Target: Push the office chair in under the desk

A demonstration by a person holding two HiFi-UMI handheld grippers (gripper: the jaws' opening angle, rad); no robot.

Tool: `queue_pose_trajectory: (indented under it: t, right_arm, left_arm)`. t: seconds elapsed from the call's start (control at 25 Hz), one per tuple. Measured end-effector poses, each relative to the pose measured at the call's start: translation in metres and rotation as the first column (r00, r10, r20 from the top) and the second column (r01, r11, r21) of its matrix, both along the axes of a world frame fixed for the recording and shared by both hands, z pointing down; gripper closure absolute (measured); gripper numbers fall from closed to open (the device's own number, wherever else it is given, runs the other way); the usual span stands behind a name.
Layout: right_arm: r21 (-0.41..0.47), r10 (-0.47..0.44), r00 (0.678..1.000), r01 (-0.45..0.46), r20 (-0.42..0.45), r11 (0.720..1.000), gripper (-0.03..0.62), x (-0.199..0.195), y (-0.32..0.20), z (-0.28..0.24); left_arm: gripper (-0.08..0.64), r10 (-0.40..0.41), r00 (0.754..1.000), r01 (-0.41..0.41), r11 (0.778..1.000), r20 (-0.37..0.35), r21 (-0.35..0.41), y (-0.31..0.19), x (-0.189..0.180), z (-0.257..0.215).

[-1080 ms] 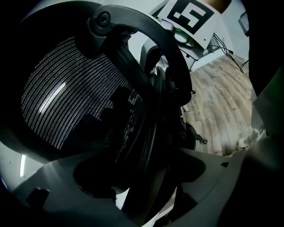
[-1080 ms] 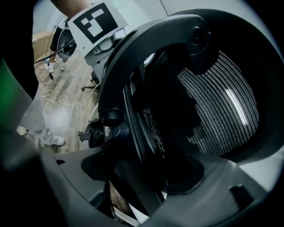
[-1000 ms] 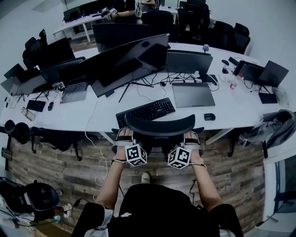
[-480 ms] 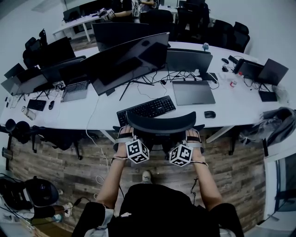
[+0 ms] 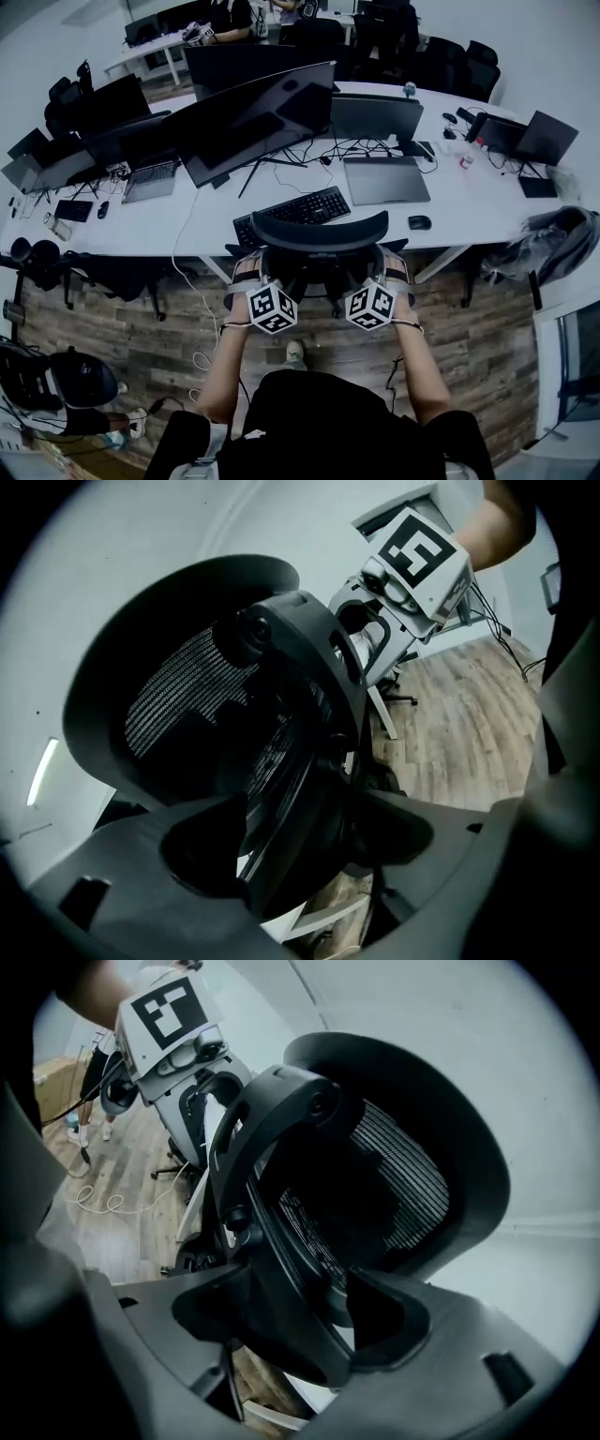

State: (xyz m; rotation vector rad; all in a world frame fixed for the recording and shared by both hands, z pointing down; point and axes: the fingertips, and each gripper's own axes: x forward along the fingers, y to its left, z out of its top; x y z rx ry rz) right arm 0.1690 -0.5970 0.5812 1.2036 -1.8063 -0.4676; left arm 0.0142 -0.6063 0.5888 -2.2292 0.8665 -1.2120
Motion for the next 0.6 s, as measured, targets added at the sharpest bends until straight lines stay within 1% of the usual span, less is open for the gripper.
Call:
queue_pose_trajectory:
  t: [0.2,0.28,0.4,0.48,0.6]
  right_arm:
    - [-0.002,0.006,0.999,-0.006,0.045,1.000,0.265,0.003,0.020,-0.007]
    - [-0.004,0.008,0.996,-0.008,0.085,1.000,0.267,0.004,0.028,-0.011]
    - [0.004,0.014,0.989,-0.015,0.144,1.000,0.267,0.007,0.039,-0.018]
    - [0.016,0.017,0.984,-0.020,0.178,1.000,0.267,0.009,0.048,-0.023]
    - [0.022,0.017,0.970,-0.023,0.241,1.000,0.267,0.011,0.064,-0.030]
  left_arm:
    - [0.179,-0.021,0.998,0.021,1.000,-0.066,-0.007,0.021,0.003,-0.010]
    - [0.184,-0.037,0.995,0.037,0.999,-0.091,0.002,0.030,0.004,-0.016]
    - [0.214,-0.064,0.988,0.069,0.997,-0.139,0.026,0.042,0.006,-0.026]
    - [0.251,-0.088,0.980,0.096,0.995,-0.177,0.041,0.051,0.006,-0.033]
    - [0.358,-0.137,0.956,0.150,0.988,-0.258,0.031,0.065,0.005,-0.044]
